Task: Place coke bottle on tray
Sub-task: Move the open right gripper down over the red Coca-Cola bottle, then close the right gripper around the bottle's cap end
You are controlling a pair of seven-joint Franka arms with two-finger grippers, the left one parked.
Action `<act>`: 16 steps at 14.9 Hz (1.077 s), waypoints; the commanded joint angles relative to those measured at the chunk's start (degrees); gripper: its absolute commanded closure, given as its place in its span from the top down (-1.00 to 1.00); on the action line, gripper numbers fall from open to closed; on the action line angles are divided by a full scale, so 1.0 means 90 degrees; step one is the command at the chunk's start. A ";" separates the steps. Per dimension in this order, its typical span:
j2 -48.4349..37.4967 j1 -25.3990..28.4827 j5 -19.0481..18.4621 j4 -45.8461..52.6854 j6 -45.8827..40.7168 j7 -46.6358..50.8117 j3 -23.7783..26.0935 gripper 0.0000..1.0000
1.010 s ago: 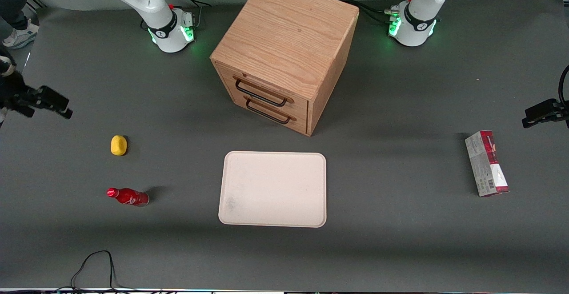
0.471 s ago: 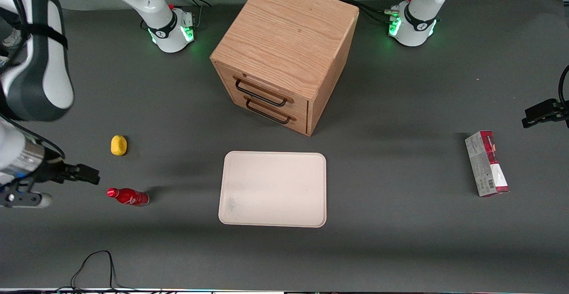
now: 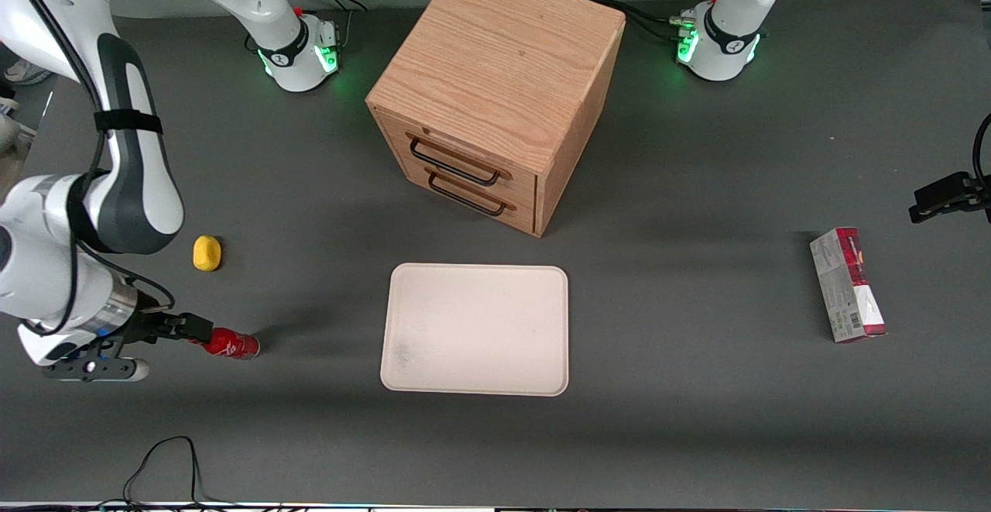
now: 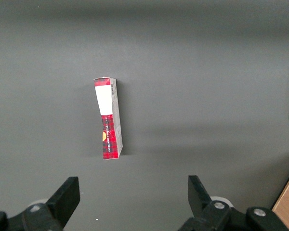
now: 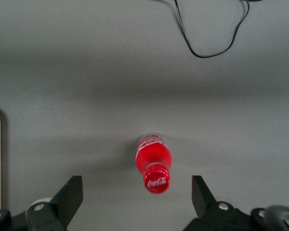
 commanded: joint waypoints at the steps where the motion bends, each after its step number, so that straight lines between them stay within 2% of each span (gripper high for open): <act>1: -0.0143 -0.0083 0.0127 -0.0626 0.0634 -0.0357 0.0067 0.99; 9: 0.0022 -0.0200 0.0137 -0.0940 0.1212 -0.0699 0.0038 0.97; 10: 0.0052 -0.0210 0.0137 -0.0940 0.1222 -0.0699 0.0038 0.83; 11: 0.0081 -0.0210 0.0146 -0.0930 0.1222 -0.0680 0.0038 0.55; 14: 0.0110 -0.0220 0.0458 -0.0920 0.1212 -0.0699 0.0028 -0.35; 16: 0.0130 -0.0220 0.0478 -0.0901 0.1202 -0.0680 0.0028 -1.00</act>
